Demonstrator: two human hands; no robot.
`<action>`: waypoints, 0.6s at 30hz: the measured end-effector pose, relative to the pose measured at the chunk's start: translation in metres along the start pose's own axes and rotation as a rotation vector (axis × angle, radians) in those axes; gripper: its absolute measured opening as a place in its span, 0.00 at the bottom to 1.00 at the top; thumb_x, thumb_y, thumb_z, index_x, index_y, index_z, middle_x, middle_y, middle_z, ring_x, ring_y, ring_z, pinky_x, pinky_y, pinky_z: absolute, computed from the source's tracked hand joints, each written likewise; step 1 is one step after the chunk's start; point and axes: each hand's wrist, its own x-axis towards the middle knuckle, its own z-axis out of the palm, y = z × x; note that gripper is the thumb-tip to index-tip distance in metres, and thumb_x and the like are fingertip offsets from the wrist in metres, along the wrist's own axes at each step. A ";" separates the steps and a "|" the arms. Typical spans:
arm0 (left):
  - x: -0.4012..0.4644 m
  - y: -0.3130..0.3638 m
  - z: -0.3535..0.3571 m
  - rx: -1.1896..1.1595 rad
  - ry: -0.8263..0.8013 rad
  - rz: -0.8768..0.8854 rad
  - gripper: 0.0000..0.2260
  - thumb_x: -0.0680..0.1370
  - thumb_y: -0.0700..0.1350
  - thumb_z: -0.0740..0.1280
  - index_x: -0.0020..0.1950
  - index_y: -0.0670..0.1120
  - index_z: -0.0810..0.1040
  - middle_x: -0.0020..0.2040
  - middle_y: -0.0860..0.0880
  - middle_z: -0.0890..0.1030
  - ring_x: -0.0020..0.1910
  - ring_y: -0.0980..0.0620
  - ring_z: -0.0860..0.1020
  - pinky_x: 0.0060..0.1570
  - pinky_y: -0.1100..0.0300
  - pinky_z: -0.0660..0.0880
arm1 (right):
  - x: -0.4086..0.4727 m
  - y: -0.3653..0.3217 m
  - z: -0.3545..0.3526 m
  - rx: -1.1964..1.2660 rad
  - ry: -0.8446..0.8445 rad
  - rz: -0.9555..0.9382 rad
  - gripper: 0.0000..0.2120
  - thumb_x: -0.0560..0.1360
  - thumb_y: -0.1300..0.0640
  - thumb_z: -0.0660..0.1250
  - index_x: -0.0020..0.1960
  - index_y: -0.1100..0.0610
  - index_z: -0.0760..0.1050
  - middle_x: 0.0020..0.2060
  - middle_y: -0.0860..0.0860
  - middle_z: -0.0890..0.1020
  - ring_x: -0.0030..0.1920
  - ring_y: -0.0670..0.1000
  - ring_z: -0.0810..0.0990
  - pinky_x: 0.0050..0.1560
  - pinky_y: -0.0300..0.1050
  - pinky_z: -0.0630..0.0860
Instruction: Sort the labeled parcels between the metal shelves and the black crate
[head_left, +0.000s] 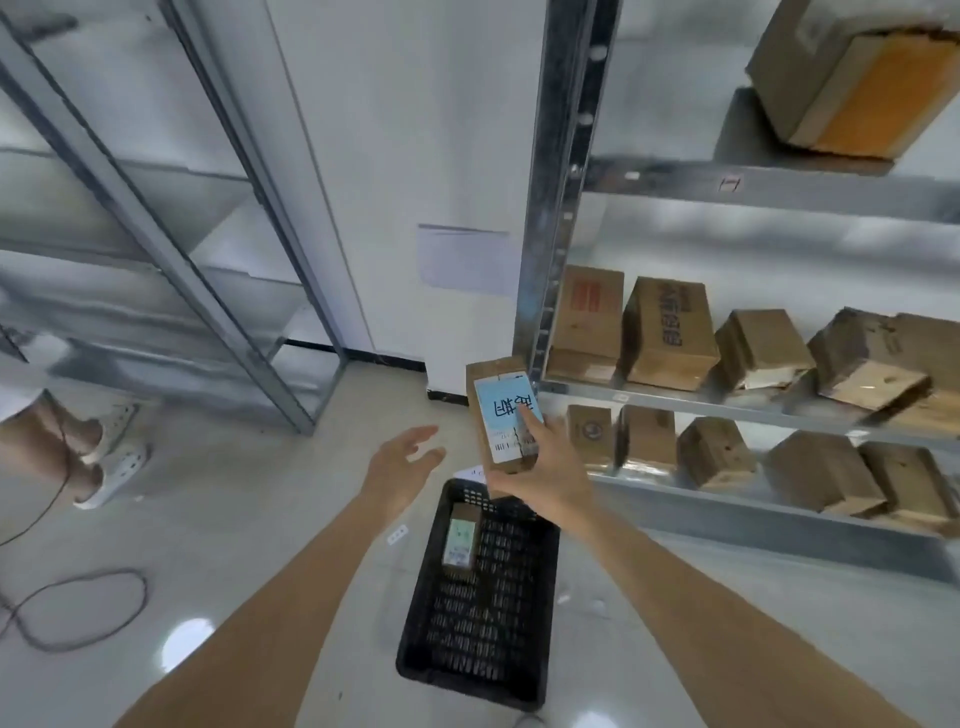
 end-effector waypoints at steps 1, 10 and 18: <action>0.011 -0.019 0.009 0.051 -0.014 -0.009 0.17 0.79 0.50 0.68 0.68 0.55 0.75 0.67 0.53 0.76 0.67 0.52 0.73 0.65 0.58 0.67 | 0.006 0.018 0.010 -0.003 -0.005 0.018 0.52 0.65 0.50 0.82 0.82 0.44 0.57 0.69 0.41 0.66 0.58 0.43 0.76 0.59 0.48 0.82; 0.098 -0.197 0.101 0.319 -0.223 -0.005 0.23 0.80 0.54 0.66 0.75 0.55 0.68 0.74 0.55 0.69 0.72 0.52 0.68 0.69 0.55 0.65 | 0.048 0.196 0.135 -0.062 -0.006 0.221 0.50 0.67 0.47 0.79 0.82 0.42 0.55 0.71 0.41 0.64 0.64 0.40 0.69 0.57 0.42 0.78; 0.163 -0.354 0.195 0.456 -0.363 0.008 0.27 0.79 0.58 0.66 0.77 0.59 0.63 0.78 0.57 0.63 0.75 0.54 0.63 0.71 0.52 0.64 | 0.079 0.346 0.246 0.025 -0.002 0.395 0.50 0.68 0.49 0.81 0.81 0.43 0.57 0.71 0.42 0.65 0.59 0.33 0.74 0.52 0.32 0.78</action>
